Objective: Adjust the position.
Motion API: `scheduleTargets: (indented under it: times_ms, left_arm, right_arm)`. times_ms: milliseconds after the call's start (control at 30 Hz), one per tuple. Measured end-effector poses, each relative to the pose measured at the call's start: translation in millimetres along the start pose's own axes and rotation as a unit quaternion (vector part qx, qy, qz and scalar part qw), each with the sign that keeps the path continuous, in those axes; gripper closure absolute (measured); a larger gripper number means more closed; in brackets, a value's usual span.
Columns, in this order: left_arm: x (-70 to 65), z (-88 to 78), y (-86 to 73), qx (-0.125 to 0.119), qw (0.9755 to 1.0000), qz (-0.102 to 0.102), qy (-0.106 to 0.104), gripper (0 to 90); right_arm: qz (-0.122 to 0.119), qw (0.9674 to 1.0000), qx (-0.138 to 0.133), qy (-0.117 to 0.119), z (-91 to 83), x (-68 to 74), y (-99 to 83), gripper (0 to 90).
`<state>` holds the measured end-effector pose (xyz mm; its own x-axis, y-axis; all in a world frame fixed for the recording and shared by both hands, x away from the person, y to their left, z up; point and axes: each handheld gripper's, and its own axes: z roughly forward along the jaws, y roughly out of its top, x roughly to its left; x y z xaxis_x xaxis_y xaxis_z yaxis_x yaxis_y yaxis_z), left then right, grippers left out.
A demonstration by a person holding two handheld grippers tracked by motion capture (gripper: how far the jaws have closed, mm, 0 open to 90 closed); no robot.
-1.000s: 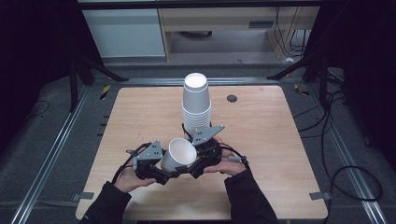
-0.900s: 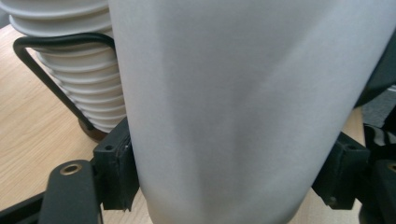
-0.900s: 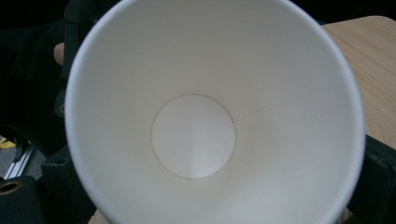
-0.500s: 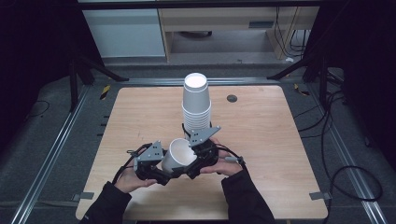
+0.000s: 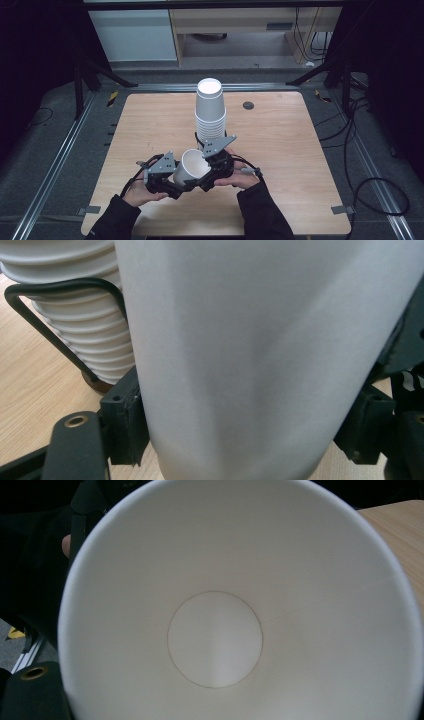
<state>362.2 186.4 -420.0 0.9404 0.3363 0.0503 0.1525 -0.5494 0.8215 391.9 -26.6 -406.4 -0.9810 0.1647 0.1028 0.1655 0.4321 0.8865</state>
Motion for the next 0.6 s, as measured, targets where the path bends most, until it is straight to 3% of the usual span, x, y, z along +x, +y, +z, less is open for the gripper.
scheduleTargets:
  times_ms: [533,600]
  left_arm:
    - [0.1,-0.3,-0.1,-0.006,1.0,0.001,-0.004,20.7]
    - [1.1,-0.2,-1.0,0.002,1.0,-0.002,-0.002,17.8]
  right_arm:
    - [0.005,0.9999,-0.008,0.005,-2.8,-0.5,-1.0,13.1]
    - [0.003,0.9999,-0.009,-0.002,-6.0,-0.9,-0.2,13.1]
